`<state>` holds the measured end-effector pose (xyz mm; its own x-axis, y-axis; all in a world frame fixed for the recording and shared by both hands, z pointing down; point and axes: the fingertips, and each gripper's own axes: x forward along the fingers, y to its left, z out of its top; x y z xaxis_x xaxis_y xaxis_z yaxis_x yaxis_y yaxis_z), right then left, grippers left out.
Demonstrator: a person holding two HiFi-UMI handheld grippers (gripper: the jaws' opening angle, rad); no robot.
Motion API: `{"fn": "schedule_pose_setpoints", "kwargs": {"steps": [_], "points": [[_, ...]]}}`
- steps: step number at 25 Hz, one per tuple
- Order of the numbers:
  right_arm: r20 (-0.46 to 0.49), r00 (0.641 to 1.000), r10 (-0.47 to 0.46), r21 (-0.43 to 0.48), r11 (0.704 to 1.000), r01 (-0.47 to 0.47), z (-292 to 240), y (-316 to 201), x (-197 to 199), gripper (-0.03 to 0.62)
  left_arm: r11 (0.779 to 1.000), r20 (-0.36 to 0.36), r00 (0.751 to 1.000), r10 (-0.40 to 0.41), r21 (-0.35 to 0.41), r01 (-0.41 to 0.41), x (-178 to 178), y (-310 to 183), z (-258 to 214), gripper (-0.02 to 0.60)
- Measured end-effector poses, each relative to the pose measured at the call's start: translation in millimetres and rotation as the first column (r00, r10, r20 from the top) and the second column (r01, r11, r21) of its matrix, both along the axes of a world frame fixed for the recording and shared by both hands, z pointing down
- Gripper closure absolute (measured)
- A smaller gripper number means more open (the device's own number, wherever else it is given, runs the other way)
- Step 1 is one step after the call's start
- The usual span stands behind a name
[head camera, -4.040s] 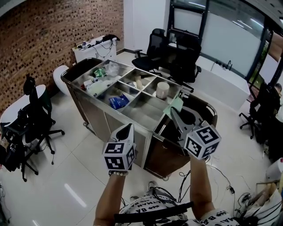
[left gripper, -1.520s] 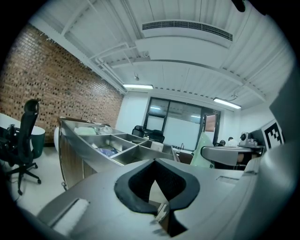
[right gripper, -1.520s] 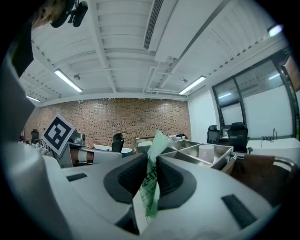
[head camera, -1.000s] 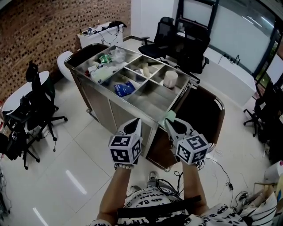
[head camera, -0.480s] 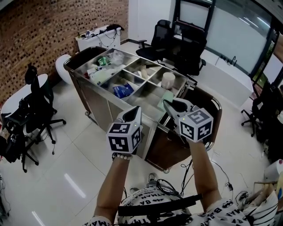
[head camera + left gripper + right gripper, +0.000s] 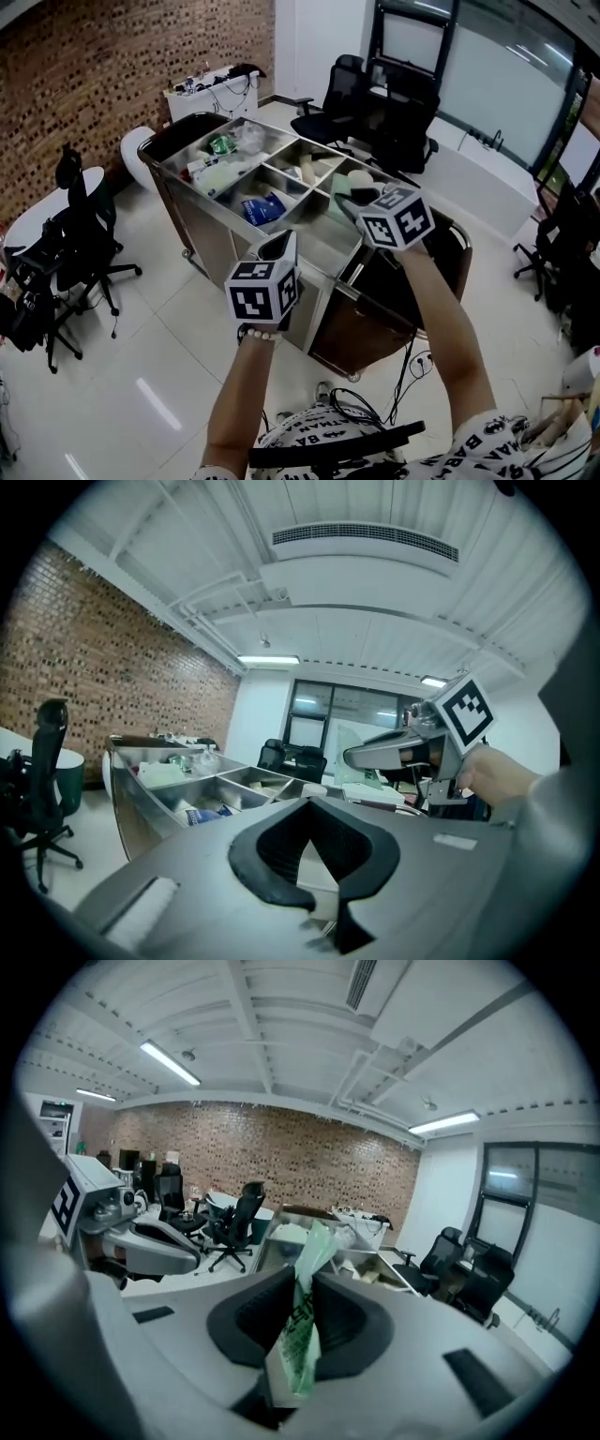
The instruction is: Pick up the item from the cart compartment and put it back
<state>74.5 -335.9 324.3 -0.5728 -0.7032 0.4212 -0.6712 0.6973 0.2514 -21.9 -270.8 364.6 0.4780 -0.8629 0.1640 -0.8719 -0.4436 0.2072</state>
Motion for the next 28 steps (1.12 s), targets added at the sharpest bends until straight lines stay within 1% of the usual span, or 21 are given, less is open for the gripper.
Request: {"fn": "schedule_pose_setpoints", "kwargs": {"steps": [4,7,11,13,16,19,22,25,28], "points": [[-0.116,0.993,-0.025,-0.076,0.997,0.017,29,-25,0,0.53,1.0,0.012,1.0,-0.01,-0.014,0.01,-4,-10,6,0.58],[-0.167,0.983,-0.071,-0.155,0.987,0.045,55,-37,-3,0.53,1.0,0.014,1.0,-0.013,-0.028,0.014,-6,-18,13,0.58],[-0.236,0.963,-0.134,-0.268,0.961,0.068,94,-52,-6,0.53,0.999,0.011,1.0,-0.015,-0.052,0.016,-6,-31,23,0.58],[-0.272,0.948,-0.165,-0.308,0.948,0.076,109,-60,-6,0.53,0.998,0.015,1.0,-0.012,-0.064,0.013,-3,-38,27,0.58],[-0.3,0.928,-0.219,-0.362,0.927,0.102,125,-66,-9,0.53,0.996,0.017,1.0,-0.014,-0.085,0.015,-2,-47,32,0.58],[-0.337,0.893,-0.297,-0.426,0.894,0.137,144,-64,-15,0.528,0.994,0.018,1.0,-0.024,-0.107,0.026,-3,-57,36,0.58],[-0.387,0.843,-0.372,-0.489,0.859,0.155,170,-59,-16,0.528,0.991,0.019,0.999,-0.028,-0.13,0.03,0,-64,41,0.58],[-0.437,0.789,-0.433,-0.535,0.83,0.159,193,-53,-16,0.525,0.987,0.019,0.999,-0.026,-0.157,0.029,4,-68,46,0.58],[-0.457,0.751,-0.478,-0.569,0.805,0.166,206,-48,-18,0.522,0.984,0.021,1.0,-0.023,-0.177,0.026,6,-73,48,0.58]]}}
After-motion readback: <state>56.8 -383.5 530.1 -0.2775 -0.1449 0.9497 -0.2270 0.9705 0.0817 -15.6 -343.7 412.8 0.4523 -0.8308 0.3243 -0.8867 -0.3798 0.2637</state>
